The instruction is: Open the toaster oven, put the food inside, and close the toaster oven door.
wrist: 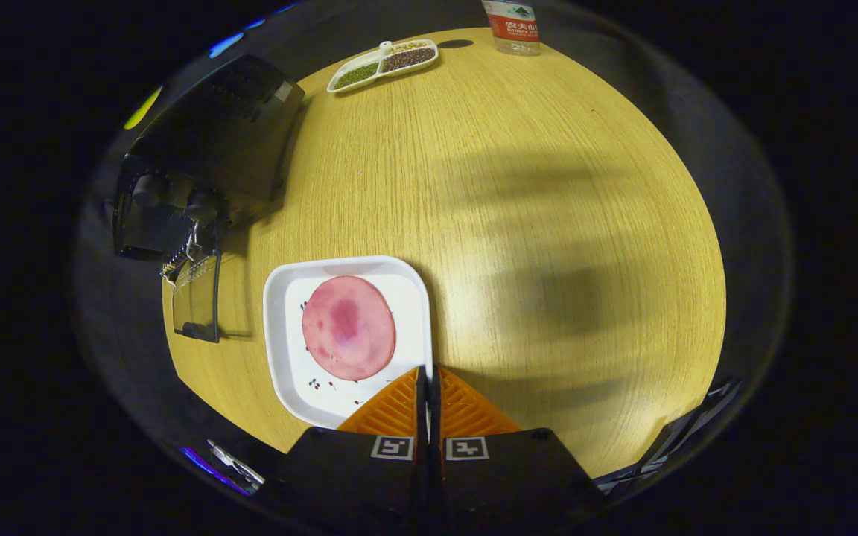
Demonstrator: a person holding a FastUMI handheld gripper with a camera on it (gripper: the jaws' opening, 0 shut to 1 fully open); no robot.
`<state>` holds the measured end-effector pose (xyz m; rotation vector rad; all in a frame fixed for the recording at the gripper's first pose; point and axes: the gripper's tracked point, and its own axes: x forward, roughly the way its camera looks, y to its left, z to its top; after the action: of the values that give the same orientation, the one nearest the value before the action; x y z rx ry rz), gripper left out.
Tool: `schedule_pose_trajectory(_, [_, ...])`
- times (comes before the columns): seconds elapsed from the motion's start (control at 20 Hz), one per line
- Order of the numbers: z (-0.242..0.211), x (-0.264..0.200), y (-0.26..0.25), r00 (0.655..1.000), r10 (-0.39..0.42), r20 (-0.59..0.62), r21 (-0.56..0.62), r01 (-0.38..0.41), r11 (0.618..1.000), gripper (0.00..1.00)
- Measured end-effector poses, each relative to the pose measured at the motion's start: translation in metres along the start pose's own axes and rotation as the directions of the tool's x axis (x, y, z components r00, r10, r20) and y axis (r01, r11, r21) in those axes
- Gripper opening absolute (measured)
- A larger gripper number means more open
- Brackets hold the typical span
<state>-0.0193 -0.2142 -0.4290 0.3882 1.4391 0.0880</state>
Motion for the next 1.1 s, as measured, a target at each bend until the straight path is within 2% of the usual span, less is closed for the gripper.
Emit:
schedule_pose_trajectory(0.25, [-0.021, -0.008, 0.014, 0.992, 0.096, 0.086, 0.192, -0.111, 0.975, 0.02])
schedule_pose_trajectory(0.45, [-0.045, -0.016, 0.016, 0.976, 0.131, 0.173, 0.33, -0.183, 0.926, 0.02])
schedule_pose_trajectory(0.65, [-0.073, -0.03, 0.019, 0.962, 0.141, 0.234, 0.39, -0.225, 0.893, 0.02])
schedule_pose_trajectory(0.8, [-0.091, -0.045, 0.029, 0.943, 0.156, 0.295, 0.451, -0.281, 0.847, 0.02])
schedule_pose_trajectory(1.1, [-0.107, -0.076, 0.083, 0.901, 0.207, 0.382, 0.465, -0.381, 0.799, 0.02])
